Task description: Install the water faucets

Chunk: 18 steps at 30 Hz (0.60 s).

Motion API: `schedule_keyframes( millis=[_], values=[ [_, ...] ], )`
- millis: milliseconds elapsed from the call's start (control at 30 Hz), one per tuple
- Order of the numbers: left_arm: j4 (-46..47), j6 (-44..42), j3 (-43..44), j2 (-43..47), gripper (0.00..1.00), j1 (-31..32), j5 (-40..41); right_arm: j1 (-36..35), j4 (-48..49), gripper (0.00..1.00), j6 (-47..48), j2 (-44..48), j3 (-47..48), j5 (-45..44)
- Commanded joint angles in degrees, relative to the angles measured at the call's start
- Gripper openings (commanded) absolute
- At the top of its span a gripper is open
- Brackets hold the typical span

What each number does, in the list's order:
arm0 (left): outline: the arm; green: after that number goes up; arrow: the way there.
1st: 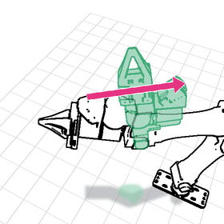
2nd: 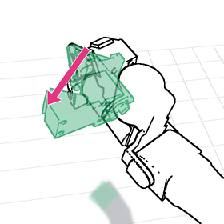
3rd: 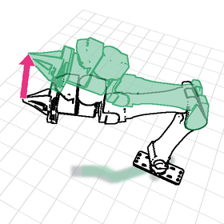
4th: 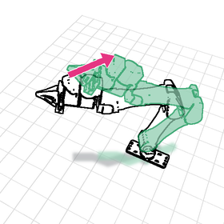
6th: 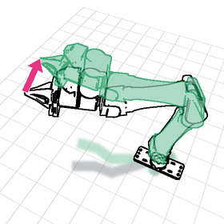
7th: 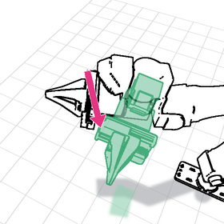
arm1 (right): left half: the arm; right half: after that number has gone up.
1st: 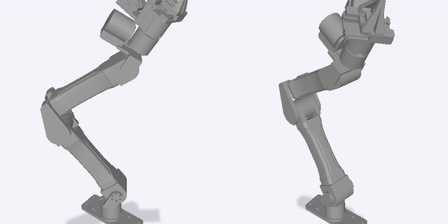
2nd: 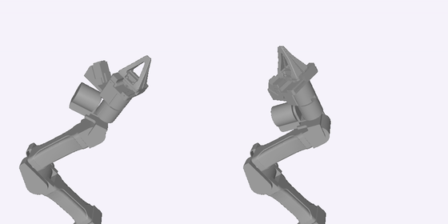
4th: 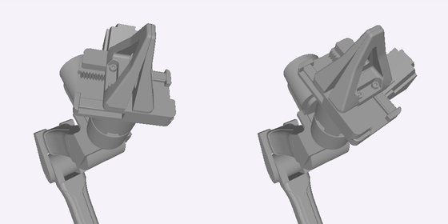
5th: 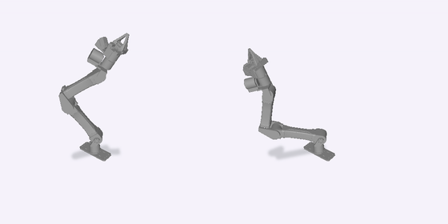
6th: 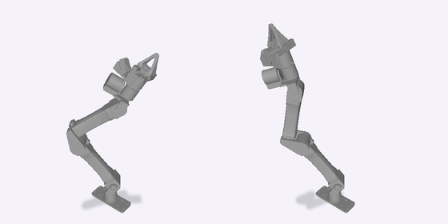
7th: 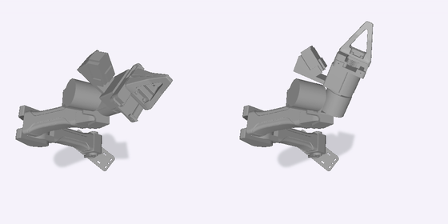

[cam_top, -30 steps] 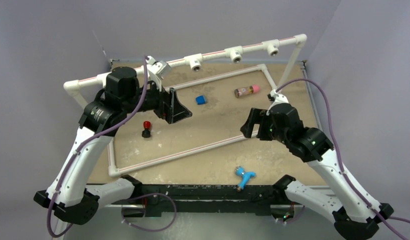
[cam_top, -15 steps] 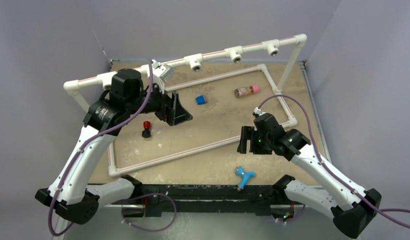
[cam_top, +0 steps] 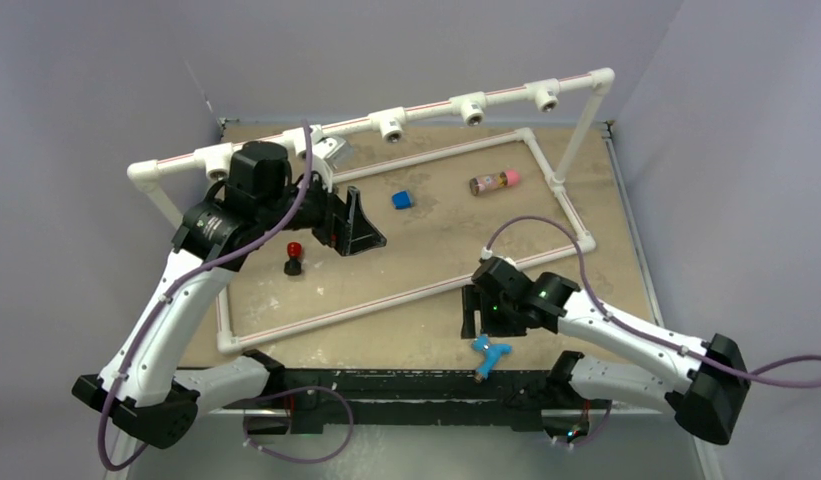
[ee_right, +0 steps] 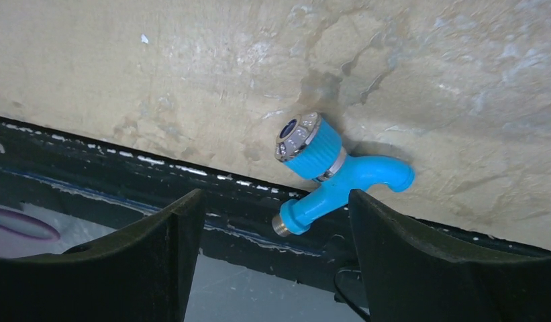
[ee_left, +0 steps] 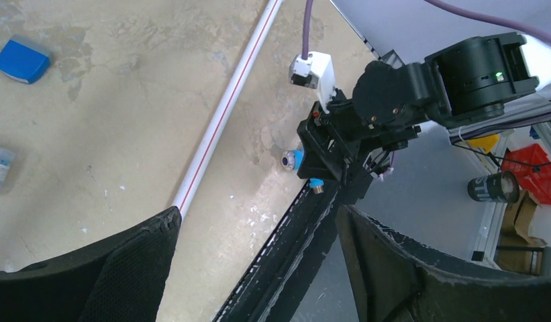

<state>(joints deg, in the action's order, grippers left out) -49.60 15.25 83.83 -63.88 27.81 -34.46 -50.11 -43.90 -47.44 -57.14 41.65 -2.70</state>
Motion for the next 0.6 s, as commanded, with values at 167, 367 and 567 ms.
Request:
schedule_keyframes(
  millis=[167,367,567],
  values=[
    [-0.35,-0.92,-1.75,0.85,0.85,0.22,-2.83,-8.92,-0.5,0.81,-13.79,-6.53,-0.65,-9.55],
    [-0.71,-1.78,-2.68,1.02,0.85,0.22,-3.77,-13.75,-5.6,0.81,-23.93,-5.65,0.89,-11.99],
    [-0.63,-2.4,-3.79,1.91,0.85,0.27,-3.78,-19.21,-10.38,0.83,-37.38,-8.13,1.47,-13.08]
  ],
)
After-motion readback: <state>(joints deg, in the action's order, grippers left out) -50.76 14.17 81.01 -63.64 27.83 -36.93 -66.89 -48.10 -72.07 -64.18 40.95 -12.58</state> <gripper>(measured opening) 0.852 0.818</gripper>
